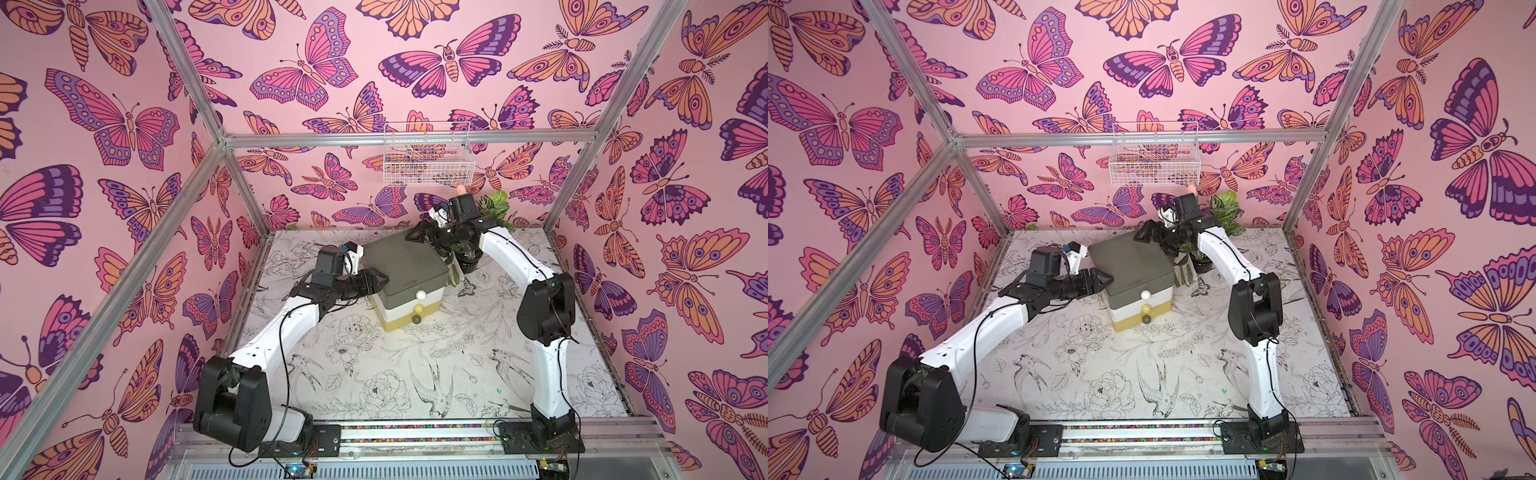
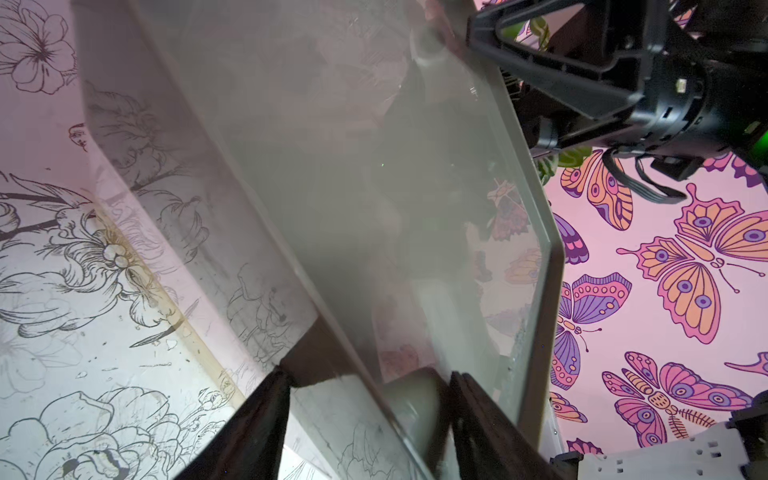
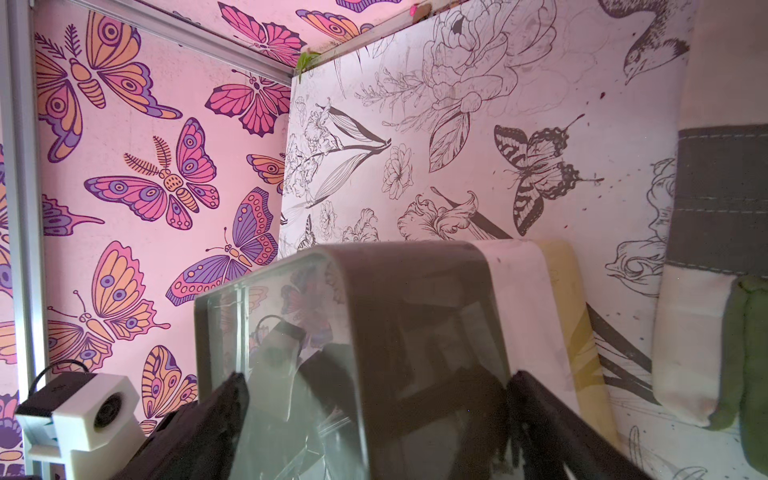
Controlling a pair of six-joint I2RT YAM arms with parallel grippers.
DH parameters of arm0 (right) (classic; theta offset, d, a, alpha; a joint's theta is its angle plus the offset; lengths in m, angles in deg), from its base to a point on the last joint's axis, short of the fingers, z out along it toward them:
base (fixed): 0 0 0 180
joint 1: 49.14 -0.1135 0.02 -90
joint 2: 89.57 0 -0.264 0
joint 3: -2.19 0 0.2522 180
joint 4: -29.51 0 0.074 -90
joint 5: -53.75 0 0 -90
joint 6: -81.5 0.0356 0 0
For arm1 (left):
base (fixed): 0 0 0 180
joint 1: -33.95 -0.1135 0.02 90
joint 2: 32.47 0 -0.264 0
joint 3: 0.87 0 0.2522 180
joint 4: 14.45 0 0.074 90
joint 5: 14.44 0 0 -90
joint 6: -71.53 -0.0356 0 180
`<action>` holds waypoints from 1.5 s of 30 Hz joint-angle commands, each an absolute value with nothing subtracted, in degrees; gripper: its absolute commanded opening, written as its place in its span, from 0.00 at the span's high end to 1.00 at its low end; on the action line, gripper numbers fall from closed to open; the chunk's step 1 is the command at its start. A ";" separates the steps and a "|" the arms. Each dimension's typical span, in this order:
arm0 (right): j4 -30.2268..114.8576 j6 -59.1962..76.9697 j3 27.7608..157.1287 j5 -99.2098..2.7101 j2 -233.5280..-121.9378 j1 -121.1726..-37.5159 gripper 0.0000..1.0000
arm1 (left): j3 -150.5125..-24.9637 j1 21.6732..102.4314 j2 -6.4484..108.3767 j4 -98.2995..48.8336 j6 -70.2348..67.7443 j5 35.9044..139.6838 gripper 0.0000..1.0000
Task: Take the keys out of the drawer
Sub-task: Move the storage box to the center of the board.
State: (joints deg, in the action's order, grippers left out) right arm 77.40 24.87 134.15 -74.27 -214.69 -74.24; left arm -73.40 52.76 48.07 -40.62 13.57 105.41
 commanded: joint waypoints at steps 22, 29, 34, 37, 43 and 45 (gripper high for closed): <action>80.87 20.91 132.78 -82.91 -212.45 -77.63 0.01 | -74.07 51.81 48.34 -53.57 7.03 117.97 0.26; 78.46 23.29 126.07 -80.39 -208.52 -80.37 0.01 | -74.92 50.93 48.39 -53.57 6.51 119.36 0.26; 77.52 24.42 122.34 -80.15 -206.94 -81.97 0.01 | -74.57 50.67 47.64 -53.62 6.57 120.26 0.25; 76.69 24.81 120.54 -80.01 -205.64 -82.53 0.01 | -74.15 50.65 46.84 -53.66 6.75 120.82 0.25; 79.10 23.08 123.61 -80.33 -207.66 -82.71 0.01 | -73.82 50.56 46.38 -53.62 6.89 121.44 0.25; 81.14 22.16 127.18 -80.87 -209.72 -82.72 0.01 | -73.94 50.59 45.98 -53.63 6.91 121.53 0.25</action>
State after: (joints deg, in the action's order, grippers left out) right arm 72.08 21.44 123.87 -70.97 -206.99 -77.15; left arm -74.73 50.03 46.86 -52.86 7.91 117.83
